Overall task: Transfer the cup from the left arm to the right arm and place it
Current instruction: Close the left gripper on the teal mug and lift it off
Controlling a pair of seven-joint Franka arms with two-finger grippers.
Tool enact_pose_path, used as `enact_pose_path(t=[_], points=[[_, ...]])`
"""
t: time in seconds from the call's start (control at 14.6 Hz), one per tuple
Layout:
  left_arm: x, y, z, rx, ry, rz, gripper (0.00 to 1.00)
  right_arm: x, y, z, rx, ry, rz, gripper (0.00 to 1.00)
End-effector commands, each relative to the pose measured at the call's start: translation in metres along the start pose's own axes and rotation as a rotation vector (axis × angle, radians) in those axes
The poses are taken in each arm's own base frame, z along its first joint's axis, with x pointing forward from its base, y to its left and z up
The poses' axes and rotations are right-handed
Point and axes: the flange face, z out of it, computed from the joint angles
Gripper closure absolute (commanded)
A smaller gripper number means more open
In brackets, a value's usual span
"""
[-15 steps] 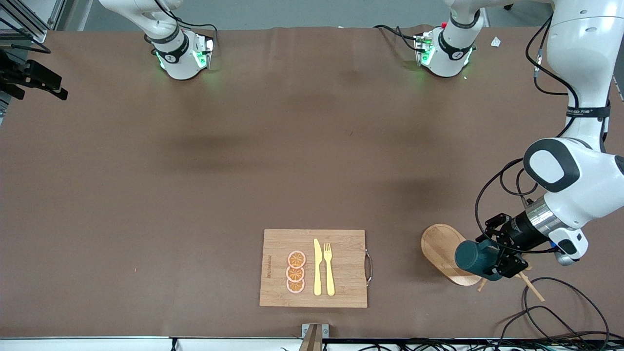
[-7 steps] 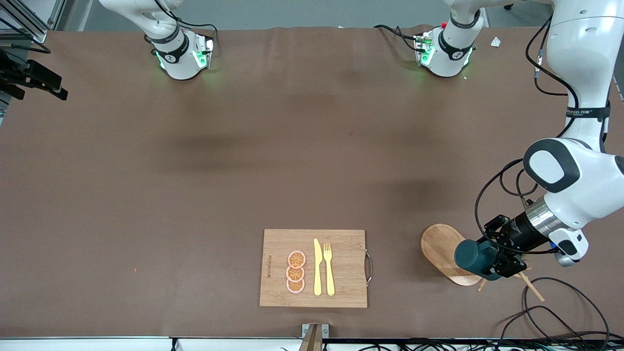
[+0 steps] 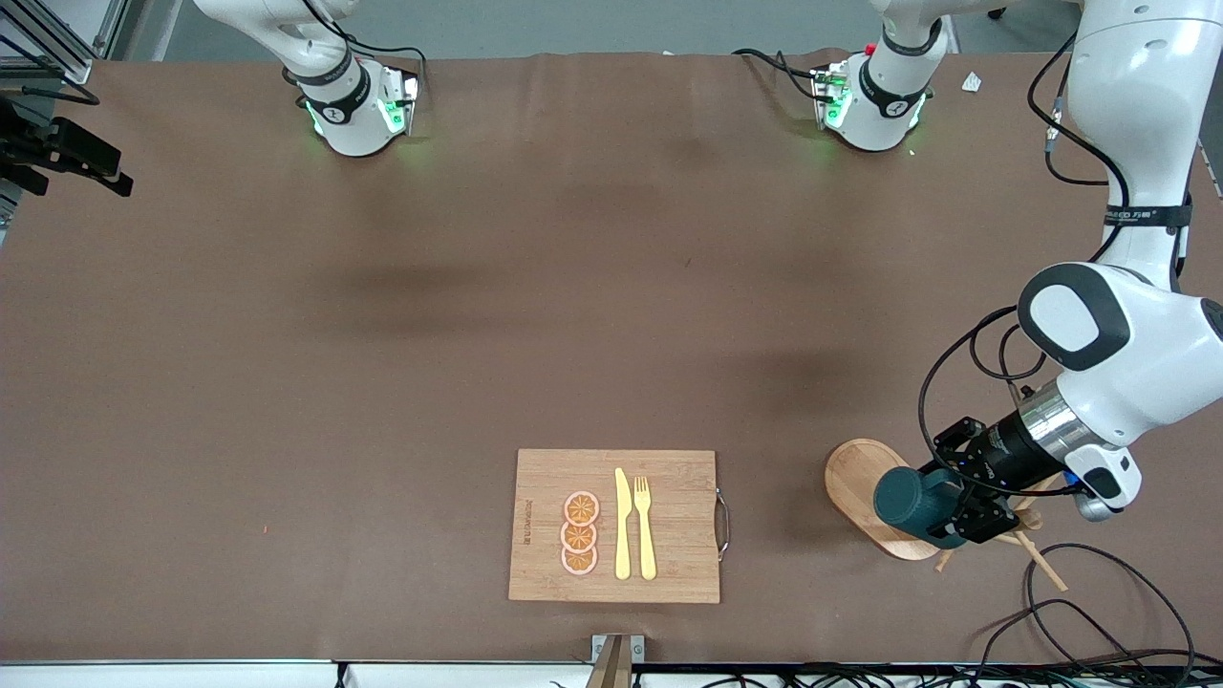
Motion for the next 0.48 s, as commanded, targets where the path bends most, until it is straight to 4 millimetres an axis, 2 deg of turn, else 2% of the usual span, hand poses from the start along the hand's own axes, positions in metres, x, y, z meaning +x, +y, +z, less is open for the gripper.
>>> enact_pose_path(t=[0.0, 0.21, 0.41], points=[[-0.028, 0.002, -0.023, 0.027, -0.032, 0.012, 0.22, -0.005, 0.000, -0.003, -0.001, 0.009, -0.003, 0.00], [-0.062, 0.003, -0.031, 0.069, -0.065, 0.039, 0.22, -0.005, 0.001, -0.004, 0.000, 0.011, -0.002, 0.00], [-0.115, 0.005, -0.026, 0.101, -0.027, 0.085, 0.21, -0.005, 0.001, -0.004, -0.002, 0.014, -0.005, 0.00]])
